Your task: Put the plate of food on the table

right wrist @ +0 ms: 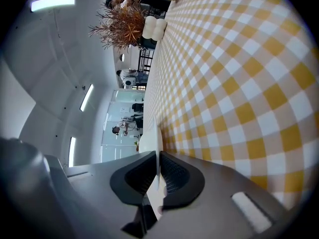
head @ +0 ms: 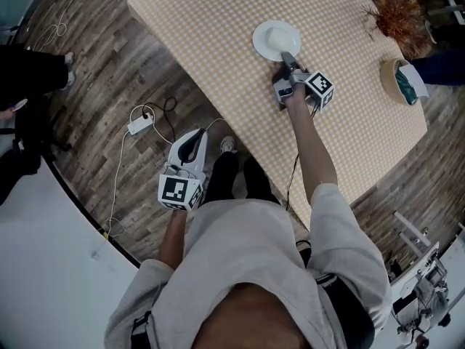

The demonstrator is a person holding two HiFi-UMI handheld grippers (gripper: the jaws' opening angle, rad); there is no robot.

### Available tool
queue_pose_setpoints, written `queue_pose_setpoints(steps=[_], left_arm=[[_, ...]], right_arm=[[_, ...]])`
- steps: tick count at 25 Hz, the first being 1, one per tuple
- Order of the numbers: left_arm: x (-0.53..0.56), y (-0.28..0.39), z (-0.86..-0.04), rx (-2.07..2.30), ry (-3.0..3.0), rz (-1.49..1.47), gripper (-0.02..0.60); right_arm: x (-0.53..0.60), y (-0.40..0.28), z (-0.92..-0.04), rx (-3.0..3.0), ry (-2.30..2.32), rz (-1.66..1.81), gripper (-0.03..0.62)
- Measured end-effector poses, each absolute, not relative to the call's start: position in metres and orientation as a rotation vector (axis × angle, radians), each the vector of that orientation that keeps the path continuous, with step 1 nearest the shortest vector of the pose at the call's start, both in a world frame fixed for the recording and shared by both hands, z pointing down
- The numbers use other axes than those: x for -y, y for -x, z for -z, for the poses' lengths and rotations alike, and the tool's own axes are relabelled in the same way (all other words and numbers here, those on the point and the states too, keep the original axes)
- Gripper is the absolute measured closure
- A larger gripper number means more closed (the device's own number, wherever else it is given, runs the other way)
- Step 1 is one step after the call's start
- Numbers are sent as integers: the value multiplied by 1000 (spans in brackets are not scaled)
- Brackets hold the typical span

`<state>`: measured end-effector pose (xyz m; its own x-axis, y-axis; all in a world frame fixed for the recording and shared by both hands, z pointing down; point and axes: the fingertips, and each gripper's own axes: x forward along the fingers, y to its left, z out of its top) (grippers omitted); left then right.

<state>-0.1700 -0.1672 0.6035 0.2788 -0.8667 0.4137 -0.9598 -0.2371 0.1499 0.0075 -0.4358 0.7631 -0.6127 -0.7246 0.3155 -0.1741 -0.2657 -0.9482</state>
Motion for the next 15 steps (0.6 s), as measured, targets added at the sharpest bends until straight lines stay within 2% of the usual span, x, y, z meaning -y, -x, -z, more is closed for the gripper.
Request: queue_pose_setpoints(steps=[11,12,14,15], left_arm=[[166,171,-601,1660,-2177,-334,574],[166,171,-601,1661,-2178,-332,574],[166,172,-600,1664,-2179,-329,574],[166,172,-600,1664,-2179,-327,574]], right_arm=[[436,-13,-767,-1438,1105,1983,571],[438,-14,-765,-1428,1091,1970,559],[440,-13,-760,-1411,1042,1951,488],[441,-14,-759,-1394,1016,1950,479]])
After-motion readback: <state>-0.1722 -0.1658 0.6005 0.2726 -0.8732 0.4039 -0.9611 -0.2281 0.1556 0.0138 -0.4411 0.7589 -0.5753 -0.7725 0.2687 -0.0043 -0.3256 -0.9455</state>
